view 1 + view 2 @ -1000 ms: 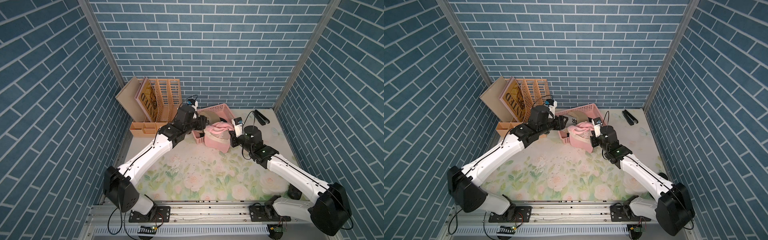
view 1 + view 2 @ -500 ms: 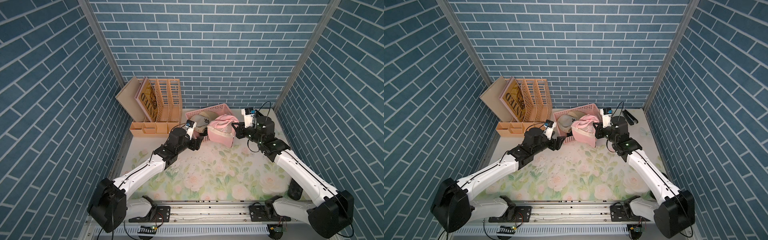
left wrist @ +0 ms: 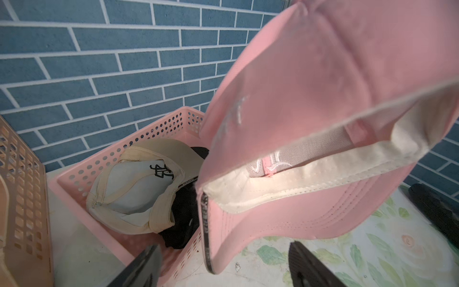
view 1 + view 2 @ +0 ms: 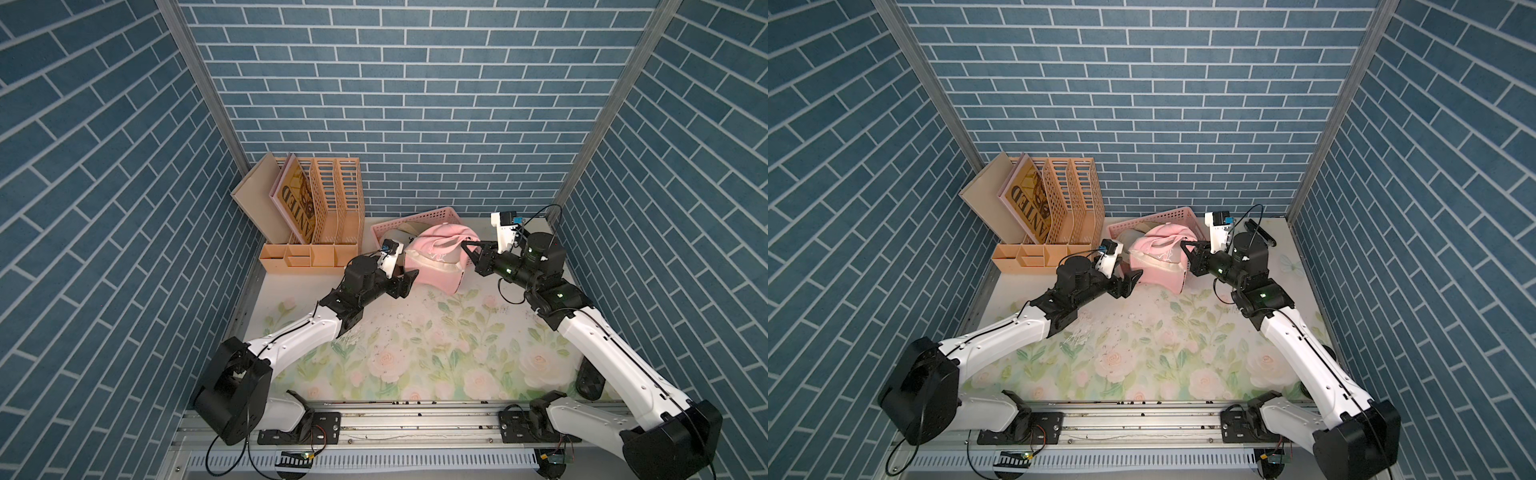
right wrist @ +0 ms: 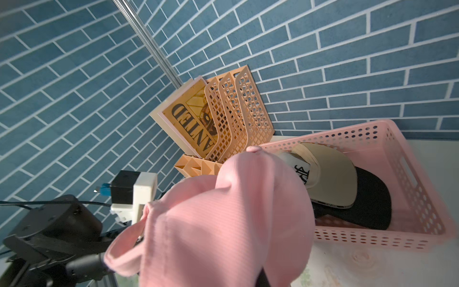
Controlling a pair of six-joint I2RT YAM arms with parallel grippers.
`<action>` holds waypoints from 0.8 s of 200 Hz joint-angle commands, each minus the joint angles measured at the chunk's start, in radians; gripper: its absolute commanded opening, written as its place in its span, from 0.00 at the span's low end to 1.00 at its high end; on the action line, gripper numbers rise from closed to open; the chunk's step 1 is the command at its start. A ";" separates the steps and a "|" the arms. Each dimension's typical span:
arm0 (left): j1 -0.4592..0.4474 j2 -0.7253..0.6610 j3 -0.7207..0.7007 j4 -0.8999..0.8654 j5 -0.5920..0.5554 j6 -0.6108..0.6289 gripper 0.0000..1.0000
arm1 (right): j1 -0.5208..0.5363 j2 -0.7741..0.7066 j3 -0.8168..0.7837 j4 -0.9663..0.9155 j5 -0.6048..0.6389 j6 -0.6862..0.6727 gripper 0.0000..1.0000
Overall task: Turn the baseball cap inside out
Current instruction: Turn over the baseball cap.
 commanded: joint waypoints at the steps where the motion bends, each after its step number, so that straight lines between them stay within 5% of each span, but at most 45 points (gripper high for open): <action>1: 0.004 0.013 0.011 0.043 -0.020 0.034 0.85 | -0.015 -0.026 0.021 0.096 -0.085 0.064 0.00; 40: 0.028 0.026 0.016 0.058 -0.024 0.066 0.81 | -0.027 -0.030 0.025 0.116 -0.134 0.083 0.00; 65: 0.044 0.039 0.022 0.064 0.073 0.083 0.72 | -0.036 -0.028 0.013 0.147 -0.171 0.103 0.00; 160: 0.046 0.073 0.017 0.220 0.385 -0.039 0.00 | -0.055 0.032 -0.035 0.254 -0.248 0.164 0.00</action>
